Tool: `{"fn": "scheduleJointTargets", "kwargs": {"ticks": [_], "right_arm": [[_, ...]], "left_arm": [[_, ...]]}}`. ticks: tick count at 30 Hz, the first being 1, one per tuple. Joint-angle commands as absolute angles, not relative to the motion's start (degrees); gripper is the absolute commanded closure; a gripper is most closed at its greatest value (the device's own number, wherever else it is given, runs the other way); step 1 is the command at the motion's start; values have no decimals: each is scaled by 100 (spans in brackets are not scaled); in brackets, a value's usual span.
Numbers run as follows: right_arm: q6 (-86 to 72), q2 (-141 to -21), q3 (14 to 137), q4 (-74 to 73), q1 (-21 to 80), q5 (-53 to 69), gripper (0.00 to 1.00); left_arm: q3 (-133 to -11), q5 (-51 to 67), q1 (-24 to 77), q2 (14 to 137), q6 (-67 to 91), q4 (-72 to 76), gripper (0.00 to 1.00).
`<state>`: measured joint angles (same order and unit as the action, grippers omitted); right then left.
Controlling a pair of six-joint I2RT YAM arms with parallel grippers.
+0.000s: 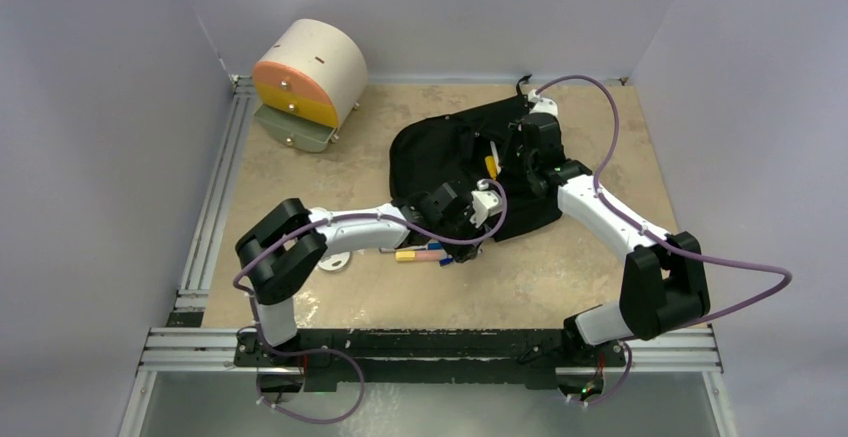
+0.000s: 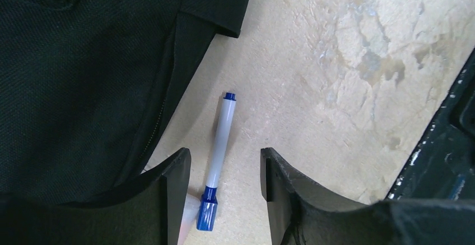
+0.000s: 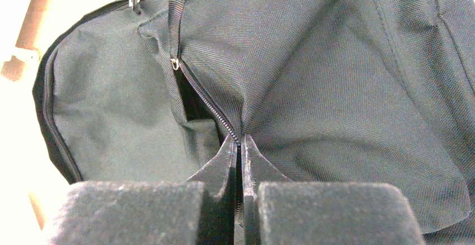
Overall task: Pack the student bag
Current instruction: Pick up the stationery from the center of the board.
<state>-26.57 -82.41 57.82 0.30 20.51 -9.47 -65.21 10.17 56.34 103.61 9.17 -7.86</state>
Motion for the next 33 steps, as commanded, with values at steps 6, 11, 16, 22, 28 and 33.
{"fn": "scheduleJointTargets", "kwargs": {"ticks": [6,11,16,22,28,33], "right_arm": [[-2706,-7971,5841,152,2074,-940,100],[-2711,-7954,5808,171,2076,-949,100],[-2703,-7945,5818,153,2075,-947,100],[-2703,-7925,5803,157,2075,-951,100],[-2705,-7926,5800,156,2076,-958,100],[-2715,-7925,5792,162,2077,-961,100]], "left_arm": [[-6916,748,5845,10590,368,-1069,54],[-7056,436,5955,10806,318,-1306,56],[-7104,232,5985,10917,282,-1375,59],[-7163,89,5994,11044,247,-1466,64],[-7167,110,6020,11079,246,-1493,70],[-7257,108,6038,10953,299,-1582,85]]}}
